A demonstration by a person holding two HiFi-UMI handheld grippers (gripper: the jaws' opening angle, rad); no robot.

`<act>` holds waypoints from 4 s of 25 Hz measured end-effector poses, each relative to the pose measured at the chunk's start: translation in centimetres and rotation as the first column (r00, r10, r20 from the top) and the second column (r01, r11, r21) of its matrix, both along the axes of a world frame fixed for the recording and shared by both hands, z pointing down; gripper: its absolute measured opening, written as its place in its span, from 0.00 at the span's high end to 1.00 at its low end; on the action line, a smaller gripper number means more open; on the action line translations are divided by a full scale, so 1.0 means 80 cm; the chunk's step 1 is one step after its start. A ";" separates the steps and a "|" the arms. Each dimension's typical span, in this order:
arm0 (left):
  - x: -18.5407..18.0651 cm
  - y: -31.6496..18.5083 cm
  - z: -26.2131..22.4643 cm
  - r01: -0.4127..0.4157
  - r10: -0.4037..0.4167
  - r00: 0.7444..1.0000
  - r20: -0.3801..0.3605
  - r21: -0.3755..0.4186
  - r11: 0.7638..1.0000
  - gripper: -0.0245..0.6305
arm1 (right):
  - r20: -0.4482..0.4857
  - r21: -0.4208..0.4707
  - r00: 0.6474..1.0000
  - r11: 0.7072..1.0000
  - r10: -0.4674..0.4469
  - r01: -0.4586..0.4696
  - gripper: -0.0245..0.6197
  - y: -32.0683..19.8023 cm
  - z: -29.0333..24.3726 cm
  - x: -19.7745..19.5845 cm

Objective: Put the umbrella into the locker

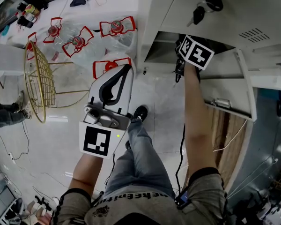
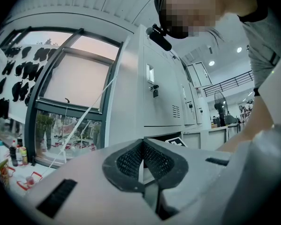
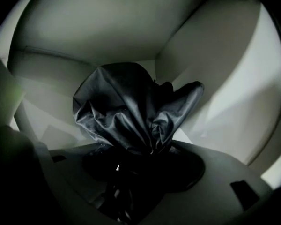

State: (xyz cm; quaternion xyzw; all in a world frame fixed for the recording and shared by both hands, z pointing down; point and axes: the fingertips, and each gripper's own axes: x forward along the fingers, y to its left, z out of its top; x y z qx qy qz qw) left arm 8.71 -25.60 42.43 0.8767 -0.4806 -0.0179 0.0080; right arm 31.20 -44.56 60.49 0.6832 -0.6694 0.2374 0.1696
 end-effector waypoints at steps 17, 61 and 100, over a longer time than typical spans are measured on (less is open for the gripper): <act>0.000 0.003 -0.003 0.003 -0.003 1.000 0.004 0.000 1.000 0.96 | -0.030 -0.036 0.998 0.997 -0.064 0.063 0.54 -0.006 0.003 -0.003; 0.002 -0.004 -0.019 -0.038 0.038 0.999 -0.010 0.011 0.999 0.96 | -0.022 -0.014 1.000 1.000 -0.017 0.017 0.65 0.006 -0.025 0.004; 0.027 -0.004 -0.136 -0.167 0.169 0.985 -0.015 0.083 0.982 0.96 | 0.070 0.154 0.998 0.988 -0.009 -0.001 0.96 0.137 -0.132 -0.034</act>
